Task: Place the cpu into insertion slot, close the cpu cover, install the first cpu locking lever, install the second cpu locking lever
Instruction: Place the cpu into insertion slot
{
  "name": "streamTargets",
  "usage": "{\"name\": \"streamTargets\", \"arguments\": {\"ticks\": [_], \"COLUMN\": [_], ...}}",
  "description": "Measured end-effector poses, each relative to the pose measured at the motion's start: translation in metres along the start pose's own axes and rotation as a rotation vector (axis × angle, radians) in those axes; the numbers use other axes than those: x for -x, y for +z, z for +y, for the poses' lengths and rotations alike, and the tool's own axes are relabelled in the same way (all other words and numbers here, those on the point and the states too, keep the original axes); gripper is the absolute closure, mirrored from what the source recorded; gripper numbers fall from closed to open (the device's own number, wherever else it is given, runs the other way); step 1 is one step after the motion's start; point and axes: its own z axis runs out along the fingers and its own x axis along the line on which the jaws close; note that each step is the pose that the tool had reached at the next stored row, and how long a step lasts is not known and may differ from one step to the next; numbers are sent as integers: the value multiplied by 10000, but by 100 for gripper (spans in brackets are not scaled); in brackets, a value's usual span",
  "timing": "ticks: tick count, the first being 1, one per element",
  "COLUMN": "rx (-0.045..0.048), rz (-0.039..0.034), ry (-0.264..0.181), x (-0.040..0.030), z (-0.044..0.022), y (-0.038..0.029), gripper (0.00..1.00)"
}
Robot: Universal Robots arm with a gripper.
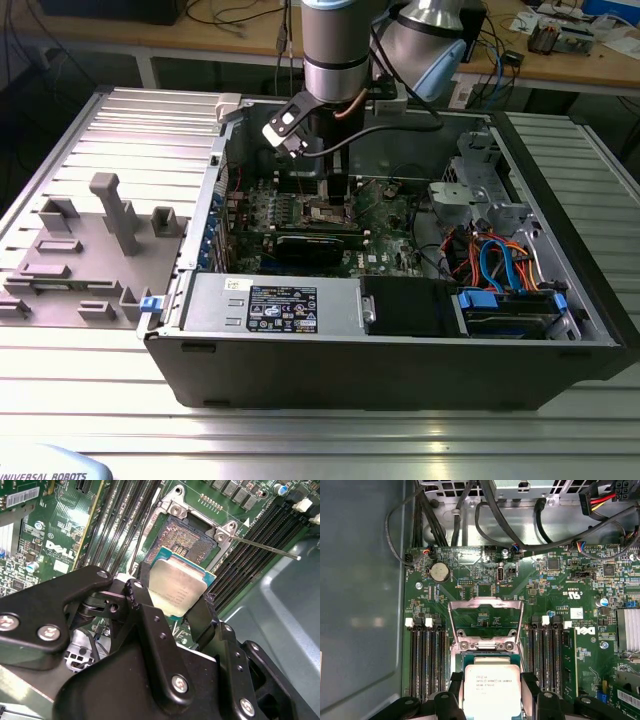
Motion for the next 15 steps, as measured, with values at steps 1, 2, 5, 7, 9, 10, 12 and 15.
{"name": "streamTargets", "arguments": {"ticks": [1, 2, 5, 7, 9, 10, 12, 15], "rx": [1, 1, 2, 2, 3, 2, 2, 7], "rz": [1, 2, 1, 1, 1, 1, 1, 1], "ry": [0, 0, 1, 0, 0, 0, -2, 0], "x": [0, 0, 2, 3, 4, 4, 3, -10], "z": [0, 0, -14, -28, -41, -53, -61, -75], "y": [1, 3, 47, 84, 118, 145, 192, 267], "gripper": [46, 46, 46, 46, 46, 46, 46, 46]}}
